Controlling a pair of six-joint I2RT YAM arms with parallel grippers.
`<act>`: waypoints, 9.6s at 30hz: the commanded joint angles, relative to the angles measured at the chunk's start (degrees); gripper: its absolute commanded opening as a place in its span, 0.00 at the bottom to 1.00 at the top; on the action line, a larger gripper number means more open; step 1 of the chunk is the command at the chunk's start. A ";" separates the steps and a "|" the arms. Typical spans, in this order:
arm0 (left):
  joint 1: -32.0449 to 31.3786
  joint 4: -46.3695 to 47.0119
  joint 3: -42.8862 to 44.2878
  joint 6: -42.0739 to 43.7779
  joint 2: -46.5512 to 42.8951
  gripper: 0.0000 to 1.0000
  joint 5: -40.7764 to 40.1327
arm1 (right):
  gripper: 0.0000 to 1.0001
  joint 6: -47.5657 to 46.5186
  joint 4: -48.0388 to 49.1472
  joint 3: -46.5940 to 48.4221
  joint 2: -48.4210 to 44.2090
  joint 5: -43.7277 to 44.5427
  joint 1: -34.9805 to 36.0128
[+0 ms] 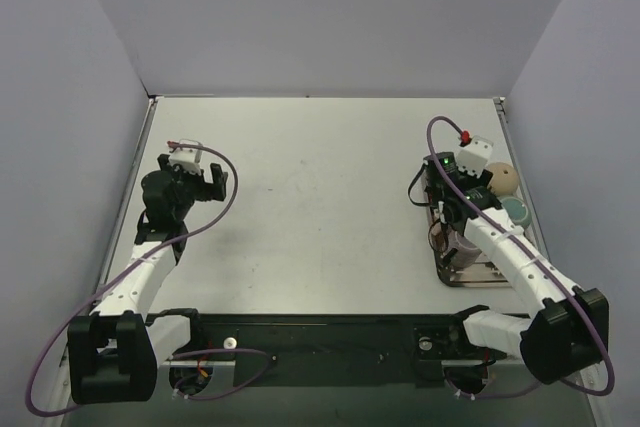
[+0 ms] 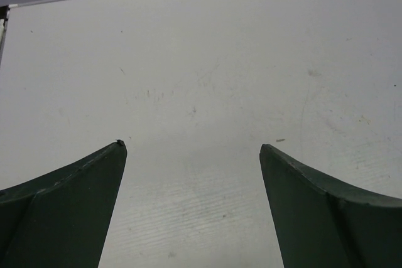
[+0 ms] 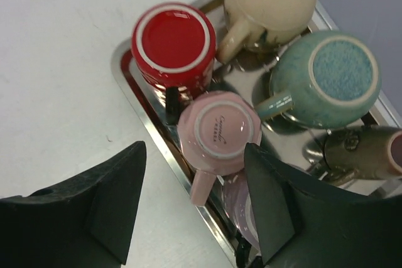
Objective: Turn the mug right side up
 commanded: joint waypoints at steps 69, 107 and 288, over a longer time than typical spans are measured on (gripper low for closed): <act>-5.91 -7.11 23.60 -50.14 -3.91 0.87 47.76 | 0.00 5.05 38.45 12.04 -2.27 -29.01 37.19; -8.73 -62.30 38.53 27.20 25.34 0.00 -11.66 | 0.75 21.13 -4.63 -0.24 10.30 15.58 5.39; -18.48 -3.97 35.81 -52.34 10.94 0.82 54.26 | 0.00 16.12 46.17 -1.31 -12.90 -25.13 34.03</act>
